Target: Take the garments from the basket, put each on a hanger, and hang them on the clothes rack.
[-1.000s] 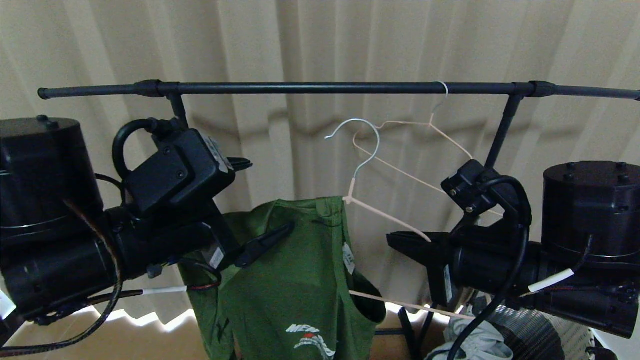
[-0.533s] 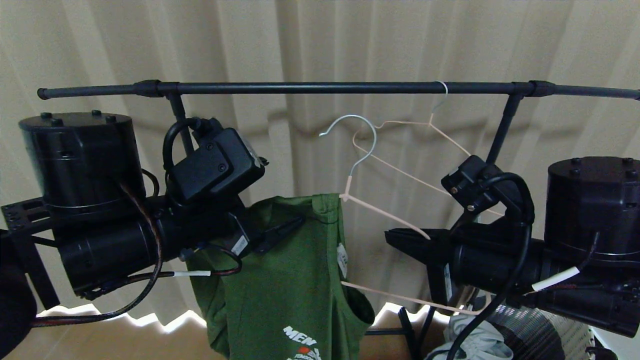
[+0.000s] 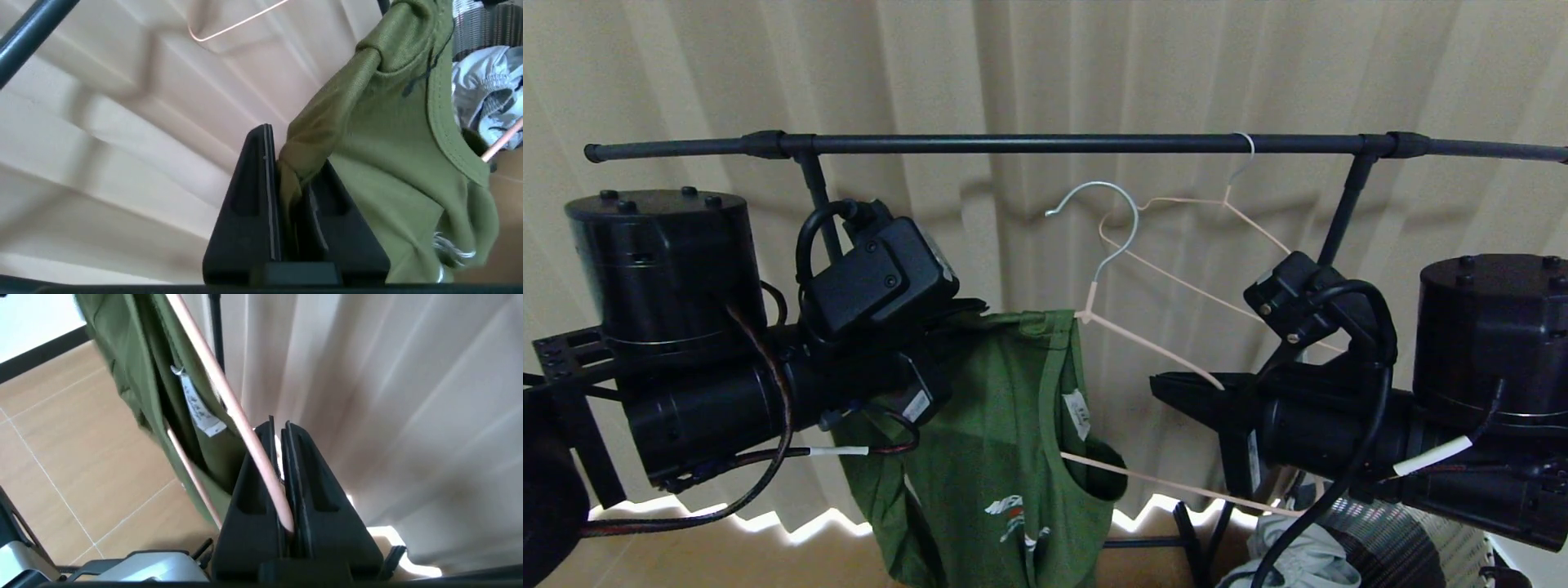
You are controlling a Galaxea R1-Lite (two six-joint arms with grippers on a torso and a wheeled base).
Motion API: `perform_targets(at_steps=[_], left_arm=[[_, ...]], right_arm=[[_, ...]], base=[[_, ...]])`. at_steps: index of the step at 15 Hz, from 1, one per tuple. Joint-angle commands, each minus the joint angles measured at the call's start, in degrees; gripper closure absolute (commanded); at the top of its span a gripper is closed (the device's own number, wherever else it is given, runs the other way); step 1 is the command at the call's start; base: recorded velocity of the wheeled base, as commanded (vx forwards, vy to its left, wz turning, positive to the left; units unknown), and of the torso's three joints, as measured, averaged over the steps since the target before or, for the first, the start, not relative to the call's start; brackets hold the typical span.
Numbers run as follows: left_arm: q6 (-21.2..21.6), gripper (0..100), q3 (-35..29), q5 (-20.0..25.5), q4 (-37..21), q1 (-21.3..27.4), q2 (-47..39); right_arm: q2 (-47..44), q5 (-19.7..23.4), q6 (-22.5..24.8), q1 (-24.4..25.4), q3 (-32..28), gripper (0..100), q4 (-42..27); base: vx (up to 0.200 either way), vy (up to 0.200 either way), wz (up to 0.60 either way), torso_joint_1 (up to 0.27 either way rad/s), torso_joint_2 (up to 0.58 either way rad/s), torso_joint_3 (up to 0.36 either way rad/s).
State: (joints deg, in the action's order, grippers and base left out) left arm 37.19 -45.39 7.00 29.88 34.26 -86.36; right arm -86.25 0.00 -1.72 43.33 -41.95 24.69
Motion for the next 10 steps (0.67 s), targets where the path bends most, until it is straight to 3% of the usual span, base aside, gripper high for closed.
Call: perform_targets(at_steps=[1, 2, 3, 6, 10], left_arm=[[0.1, 100, 0.1, -0.1, 0.0, 0.0, 0.0], [0.0, 100, 0.2, -0.1, 0.0, 0.0, -0.1], [0.0, 100, 0.3, -0.1, 0.1, 0.0, 0.0], [-0.1, 100, 1.2, -0.8, 3.7, -0.4, 0.0], [-0.5, 100, 1.1, -12.0, 6.0, -3.4, 0.0]], right_arm=[[0.1, 0.0, 0.0, 0.0, 0.0, 100, 0.0], [0.1, 0.0, 0.0, 0.0, 0.1, 100, -0.1], [0.1, 0.0, 0.0, 0.0, 0.1, 0, -0.1], [0.7, -0.4, 0.0, 0.0, 1.0, 0, 0.0], [6.4, -2.1, -0.2, -1.5, 5.3, 0, 0.1]], base=[[0.000, 0.000, 0.00, 0.000, 0.00, 0.000], [0.000, 0.000, 0.00, 0.000, 0.00, 0.000], [0.000, 0.000, 0.00, 0.000, 0.00, 0.000], [0.000, 0.000, 0.00, 0.000, 0.00, 0.000], [0.000, 0.000, 0.00, 0.000, 0.00, 0.000]])
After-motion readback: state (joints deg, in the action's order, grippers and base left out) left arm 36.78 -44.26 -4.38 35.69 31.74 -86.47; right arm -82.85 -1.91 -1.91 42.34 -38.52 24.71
